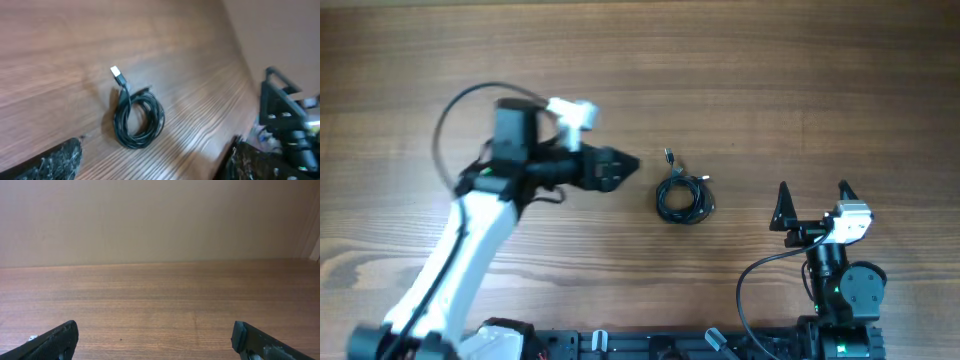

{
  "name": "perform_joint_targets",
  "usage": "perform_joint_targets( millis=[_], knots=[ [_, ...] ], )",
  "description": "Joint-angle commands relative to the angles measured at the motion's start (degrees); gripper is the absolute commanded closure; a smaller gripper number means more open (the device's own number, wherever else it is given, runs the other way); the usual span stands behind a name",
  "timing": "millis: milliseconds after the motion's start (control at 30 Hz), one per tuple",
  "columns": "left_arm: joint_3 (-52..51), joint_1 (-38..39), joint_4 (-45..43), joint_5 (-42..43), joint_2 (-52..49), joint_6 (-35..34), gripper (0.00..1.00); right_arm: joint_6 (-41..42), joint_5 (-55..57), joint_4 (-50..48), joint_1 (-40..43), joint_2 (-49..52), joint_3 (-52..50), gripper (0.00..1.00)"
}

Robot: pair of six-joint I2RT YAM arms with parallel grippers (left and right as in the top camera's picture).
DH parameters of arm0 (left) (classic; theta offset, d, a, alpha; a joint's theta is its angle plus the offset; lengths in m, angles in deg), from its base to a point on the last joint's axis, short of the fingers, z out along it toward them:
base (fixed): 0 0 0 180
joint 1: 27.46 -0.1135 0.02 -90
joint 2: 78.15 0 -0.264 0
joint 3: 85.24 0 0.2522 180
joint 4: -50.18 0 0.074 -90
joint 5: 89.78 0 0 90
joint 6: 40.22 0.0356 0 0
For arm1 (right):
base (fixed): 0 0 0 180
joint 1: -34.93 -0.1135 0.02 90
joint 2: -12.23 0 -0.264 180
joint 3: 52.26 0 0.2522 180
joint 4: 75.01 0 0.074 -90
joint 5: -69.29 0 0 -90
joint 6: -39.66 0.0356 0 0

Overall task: Untangle cables
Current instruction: 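Reach the left gripper to the black cable bundle and grasp it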

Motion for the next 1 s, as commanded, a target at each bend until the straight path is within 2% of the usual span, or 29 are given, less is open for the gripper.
perform_joint_targets(
  millis=[0,33,67,133,200,333,400,433,533,567,767,833,867,900,967],
  knots=[
    [1.9,10.0,0.7,-6.1,-6.0,-5.3,0.00,-0.8,-0.8,-0.1,-0.3,-0.3,-0.1,0.00],
    [1.9,13.3,-1.7,-8.6,-7.9,-5.3,0.00,-0.8,-0.8,-0.1,-0.3,-0.3,-0.1,0.00],
    [1.9,17.4,-3.1,-21.1,-10.0,-12.7,0.00,-0.7,-0.8,-0.1,-0.3,-0.3,-0.1,0.00],
    [1.9,21.0,-2.6,-38.6,-11.7,-21.6,0.00,-0.8,-0.8,-0.1,-0.3,-0.3,-0.1,0.00],
    [1.9,23.4,-2.9,-46.8,-13.3,-25.8,0.00,-0.8,-0.8,-0.1,-0.3,-0.3,-0.1,0.00],
    [1.9,25.8,-6.1,-48.5,-19.4,-27.8,0.01,-0.8,-0.8,-0.1,-0.3,-0.3,-0.1,0.00],
    [1.9,26.4,-7.9,-46.5,-21.1,-27.7,0.05,-0.8,-0.8,-0.1,-0.3,-0.3,-0.1,0.00],
    [1.9,27.0,-8.9,-44.8,-21.3,-27.7,0.09,-0.8,-0.8,-0.1,-0.3,-0.3,-0.1,0.00],
    [1.9,27.9,-9.2,-44.9,-21.3,-27.7,0.31,-0.8,-0.8,-0.1,-0.3,-0.3,-0.1,0.00],
    [1.9,27.9,-8.5,-44.9,-21.6,-27.7,0.36,-0.8,-0.8,-0.1,-0.3,-0.3,-0.1,0.00],
    [1.9,30.2,-7.6,-45.5,-25.2,-27.3,0.40,-0.7,-0.8,-0.1,-0.3,-0.3,-0.1,0.00],
    [1.9,31.2,-9.0,-46.7,-25.2,-27.3,0.49,-0.8,-0.8,-0.1,-0.3,-0.3,-0.1,0.00],
    [1.9,31.3,-9.1,-48.2,-25.2,-27.3,0.63,-0.8,-0.8,-0.1,-0.3,-0.3,-0.1,0.00],
    [1.9,31.3,-9.0,-49.3,-25.2,-27.3,0.72,-0.8,-0.8,-0.1,-0.3,-0.3,-0.1,0.00],
    [1.9,31.3,-9.1,-50.3,-25.2,-27.3,0.83,-0.8,-0.8,-0.1,-0.3,-0.3,-0.1,0.00]
  ],
)
